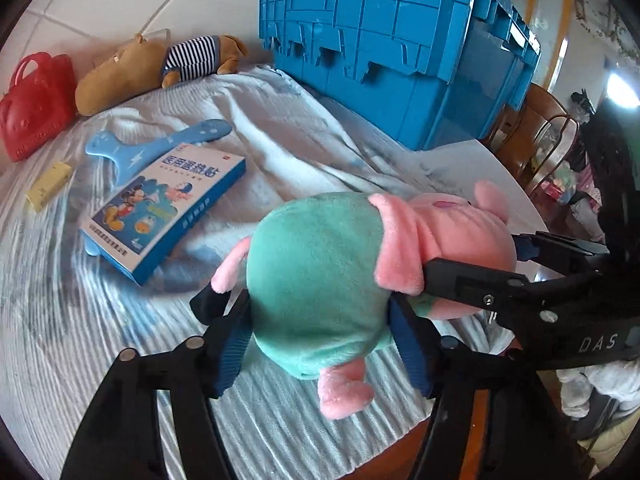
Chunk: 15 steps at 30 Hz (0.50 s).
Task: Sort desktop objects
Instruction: 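Lift the pink-and-green pig with left tool and carry it toward the crate, then lower the pink-and-green pig into the crate and open left tool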
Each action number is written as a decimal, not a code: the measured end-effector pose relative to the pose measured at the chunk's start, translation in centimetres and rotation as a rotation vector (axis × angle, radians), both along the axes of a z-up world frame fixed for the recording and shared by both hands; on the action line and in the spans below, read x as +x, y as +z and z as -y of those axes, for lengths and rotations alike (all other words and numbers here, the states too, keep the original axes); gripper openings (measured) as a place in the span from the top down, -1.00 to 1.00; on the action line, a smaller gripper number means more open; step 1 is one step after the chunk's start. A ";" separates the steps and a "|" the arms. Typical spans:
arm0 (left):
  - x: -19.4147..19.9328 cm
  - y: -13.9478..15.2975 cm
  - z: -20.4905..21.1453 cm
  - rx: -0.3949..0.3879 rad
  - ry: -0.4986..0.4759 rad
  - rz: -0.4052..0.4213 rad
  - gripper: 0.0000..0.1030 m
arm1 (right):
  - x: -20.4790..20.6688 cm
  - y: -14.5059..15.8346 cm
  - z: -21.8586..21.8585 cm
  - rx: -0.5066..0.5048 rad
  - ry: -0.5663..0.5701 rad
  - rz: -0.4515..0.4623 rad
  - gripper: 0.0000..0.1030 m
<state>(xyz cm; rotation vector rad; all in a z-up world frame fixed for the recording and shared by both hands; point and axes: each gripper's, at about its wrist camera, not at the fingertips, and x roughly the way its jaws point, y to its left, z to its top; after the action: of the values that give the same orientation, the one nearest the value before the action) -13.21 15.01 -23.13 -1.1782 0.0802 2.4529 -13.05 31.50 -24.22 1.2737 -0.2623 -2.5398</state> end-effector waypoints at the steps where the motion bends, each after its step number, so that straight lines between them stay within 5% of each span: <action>1: 0.1 0.7 0.0 -0.004 -0.001 -0.010 -0.25 | 0.2 0.5 -0.1 -0.003 0.003 -0.006 -0.63; 8: 0.7 7.8 -0.1 0.007 -0.014 -0.100 -0.25 | 1.0 6.5 -0.1 0.001 -0.004 -0.092 -0.63; 15: 0.2 17.9 -0.8 0.032 -0.036 -0.243 -0.25 | 1.2 16.8 -0.6 0.018 -0.028 -0.236 -0.63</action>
<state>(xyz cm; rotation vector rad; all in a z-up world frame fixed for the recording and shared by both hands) -13.05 15.83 -5.26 -0.8533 0.1298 2.5441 -11.83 32.14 -7.41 0.9686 -0.2070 -2.6896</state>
